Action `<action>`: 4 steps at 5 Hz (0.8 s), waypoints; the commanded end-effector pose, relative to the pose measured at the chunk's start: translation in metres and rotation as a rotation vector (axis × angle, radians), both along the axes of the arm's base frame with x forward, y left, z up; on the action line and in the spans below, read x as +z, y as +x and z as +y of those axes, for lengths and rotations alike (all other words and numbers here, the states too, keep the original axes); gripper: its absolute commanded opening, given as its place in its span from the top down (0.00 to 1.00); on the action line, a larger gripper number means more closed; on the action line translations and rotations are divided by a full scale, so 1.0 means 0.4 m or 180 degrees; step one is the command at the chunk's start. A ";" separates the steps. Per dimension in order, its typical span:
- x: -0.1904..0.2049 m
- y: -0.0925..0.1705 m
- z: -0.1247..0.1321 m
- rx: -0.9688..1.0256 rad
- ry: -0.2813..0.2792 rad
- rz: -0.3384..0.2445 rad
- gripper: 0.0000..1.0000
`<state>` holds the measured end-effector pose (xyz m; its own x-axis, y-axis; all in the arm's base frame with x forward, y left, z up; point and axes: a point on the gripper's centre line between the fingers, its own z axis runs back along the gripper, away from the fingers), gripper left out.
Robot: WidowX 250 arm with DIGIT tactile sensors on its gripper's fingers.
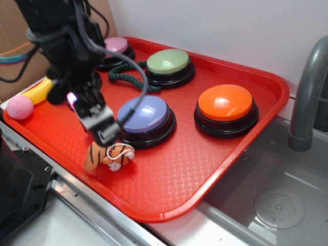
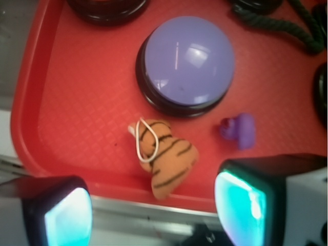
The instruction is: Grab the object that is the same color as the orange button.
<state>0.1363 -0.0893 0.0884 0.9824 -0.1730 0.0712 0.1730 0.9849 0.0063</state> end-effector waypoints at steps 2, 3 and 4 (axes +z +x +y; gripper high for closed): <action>-0.143 0.003 0.008 0.0267 0.0037 0.0096 0.00; -0.167 -0.001 0.016 0.0342 0.0031 0.0144 0.00; -0.181 -0.003 0.015 0.0480 -0.0100 0.0103 1.00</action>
